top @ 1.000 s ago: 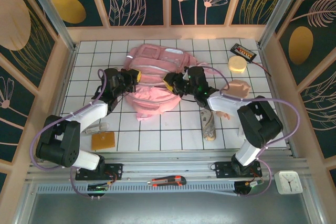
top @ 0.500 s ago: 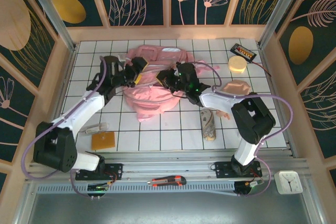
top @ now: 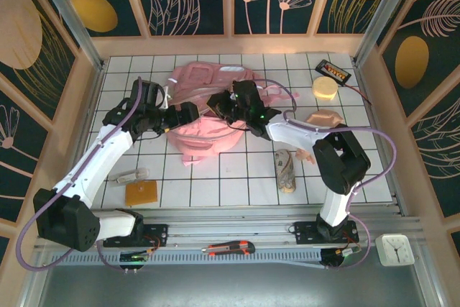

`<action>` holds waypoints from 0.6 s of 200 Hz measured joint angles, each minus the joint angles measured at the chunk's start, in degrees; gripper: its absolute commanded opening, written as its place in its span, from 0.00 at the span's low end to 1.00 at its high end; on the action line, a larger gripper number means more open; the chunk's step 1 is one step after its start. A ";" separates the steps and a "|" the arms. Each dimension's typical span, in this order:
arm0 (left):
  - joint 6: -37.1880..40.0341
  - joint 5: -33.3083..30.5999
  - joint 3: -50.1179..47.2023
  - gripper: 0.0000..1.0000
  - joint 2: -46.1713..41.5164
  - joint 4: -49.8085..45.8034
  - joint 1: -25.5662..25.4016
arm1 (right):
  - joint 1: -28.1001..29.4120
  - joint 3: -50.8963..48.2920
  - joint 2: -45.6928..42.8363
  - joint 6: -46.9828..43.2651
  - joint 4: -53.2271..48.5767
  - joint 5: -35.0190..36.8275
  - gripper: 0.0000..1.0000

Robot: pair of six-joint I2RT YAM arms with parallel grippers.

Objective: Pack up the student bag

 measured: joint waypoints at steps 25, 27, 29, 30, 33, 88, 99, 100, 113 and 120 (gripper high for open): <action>3.06 -1.70 0.28 0.99 0.61 -1.66 -1.75 | 0.11 0.74 0.13 -0.02 -1.01 0.04 0.00; 2.89 -2.03 0.39 0.99 0.74 -1.75 -1.99 | 0.11 0.83 0.17 -0.02 -1.05 0.04 0.00; 3.21 -2.12 0.48 0.99 0.90 -1.84 -2.19 | 0.11 0.90 0.24 -0.02 -1.07 0.02 0.00; 3.41 -2.23 0.52 0.99 0.96 -1.86 -2.25 | 0.11 0.94 0.26 -0.02 -1.07 0.02 0.00; 3.54 -2.73 0.70 0.99 1.20 -2.03 -2.54 | 0.13 1.05 0.31 -0.04 -1.16 0.04 0.00; 7.50 -5.66 1.42 0.81 4.35 -2.10 -4.24 | 0.42 1.86 1.07 -0.39 -1.29 0.04 0.00; 7.63 -6.08 1.92 0.73 5.55 -2.10 -4.48 | 0.42 1.95 1.14 -0.61 -1.31 0.04 0.00; 7.85 -6.10 2.05 0.71 5.75 -2.12 -4.52 | 0.42 1.95 1.14 -0.61 -1.31 0.04 0.00; 8.11 -6.73 3.28 0.67 7.61 -2.05 -5.09 | 0.42 1.95 1.14 -0.63 -1.33 0.04 0.00; 8.26 -7.15 4.11 0.66 8.59 -2.08 -5.49 | 0.42 1.95 1.14 -0.63 -1.33 0.04 0.00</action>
